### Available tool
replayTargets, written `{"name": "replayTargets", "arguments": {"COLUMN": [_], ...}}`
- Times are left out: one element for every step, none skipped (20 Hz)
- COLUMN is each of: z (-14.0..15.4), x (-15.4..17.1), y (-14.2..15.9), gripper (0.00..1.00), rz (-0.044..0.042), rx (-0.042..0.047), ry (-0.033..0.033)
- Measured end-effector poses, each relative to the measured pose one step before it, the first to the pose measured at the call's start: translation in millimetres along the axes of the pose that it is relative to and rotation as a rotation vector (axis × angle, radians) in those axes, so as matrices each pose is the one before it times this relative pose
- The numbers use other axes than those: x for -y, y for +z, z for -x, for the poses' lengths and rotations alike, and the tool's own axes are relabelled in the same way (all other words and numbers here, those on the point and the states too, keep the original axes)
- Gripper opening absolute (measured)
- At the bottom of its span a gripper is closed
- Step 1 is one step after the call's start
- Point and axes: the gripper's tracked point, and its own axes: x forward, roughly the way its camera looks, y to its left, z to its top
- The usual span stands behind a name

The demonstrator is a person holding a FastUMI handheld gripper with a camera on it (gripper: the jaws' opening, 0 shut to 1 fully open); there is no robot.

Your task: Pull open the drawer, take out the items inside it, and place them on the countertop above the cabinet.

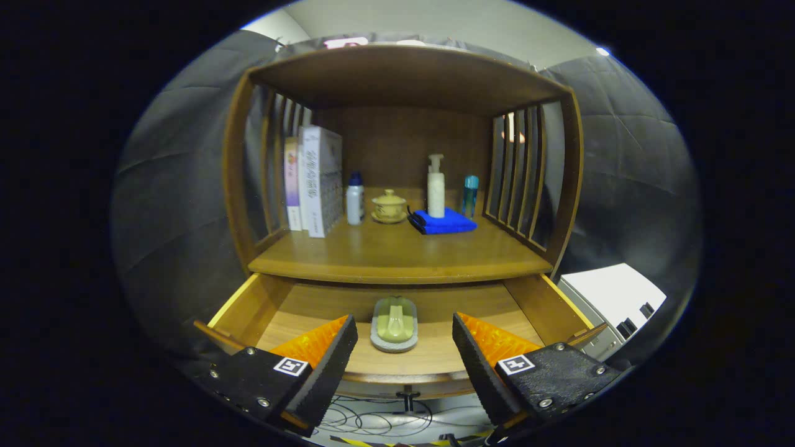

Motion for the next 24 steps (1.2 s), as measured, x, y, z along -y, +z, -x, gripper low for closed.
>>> {"name": "replayTargets", "arguments": {"z": [-8.63, -8.03, -9.23, -9.17, -8.00, -7.80, -8.94, -6.50, -7.23, -7.02, -7.91, -9.05, -9.06, -6.29, -6.72, -6.22, -4.20, -4.43, -2.54, -2.73, -2.44, -2.75, -2.47, -2.26], "x": [0.66, 0.52, 3.73, 0.99, -0.89, -1.14, -3.29, -1.92, -2.94, -4.04, -3.09, -0.47, -1.16, -0.75, -2.67, -1.00, 0.41, 0.43, 0.16, -1.87, -0.97, -2.28, -1.36, 0.89], "y": [-0.09, -0.15, 0.08, -2.93, -0.18, 0.13, 2.09, -1.56, -1.80, -2.83, -4.40, -2.19, -1.39, -0.80, -1.59, -0.79, -1.81, -1.07, 0.83, 0.86, 0.98, -0.62, 0.32, -2.22], "gripper": [0.95, 0.95, 0.95, 0.95, 0.95, 0.95, 0.95, 0.95, 0.95, 0.95, 0.95, 0.95, 0.94, 0.92, 0.90, 0.86, 0.84, 0.81, 0.79, 0.73, 0.70, 0.63, 0.59, 0.50], "rz": [-0.00916, -0.00759, -0.00903, -0.01059, -0.00286, 0.00149, 0.00568, -0.00109, -0.01061, -0.01000, -0.00052, 0.00768, 0.01651, 0.01067, 0.01190, 0.00721, 0.01135, 0.00779, 0.00043, -0.00218, -0.00213, 0.00146, 0.00468, 0.00498], "rx": [-0.03309, -0.03004, -0.02857, -0.04222, -0.03307, -0.02477, -0.02162, -0.02252, -0.02883, -0.03474, -0.03495, -0.03089, -0.02098, -0.01696, -0.01390, -0.01324, -0.01974, -0.01165, -0.00558, -0.00083, -0.00130, -0.00257, -0.00296, -0.00476], "ry": [-0.00497, -0.00555, -0.01776, -0.01174, -0.00461, -0.00077, 0.00641, 0.00116, 0.00143, 0.00993, 0.00339, -0.00588, -0.00302, -0.00472, 0.00663, -0.00172, -0.00307, -0.00167, 0.00127, 0.00581, 0.00597, 0.00907, 0.00573, -0.00325]}}
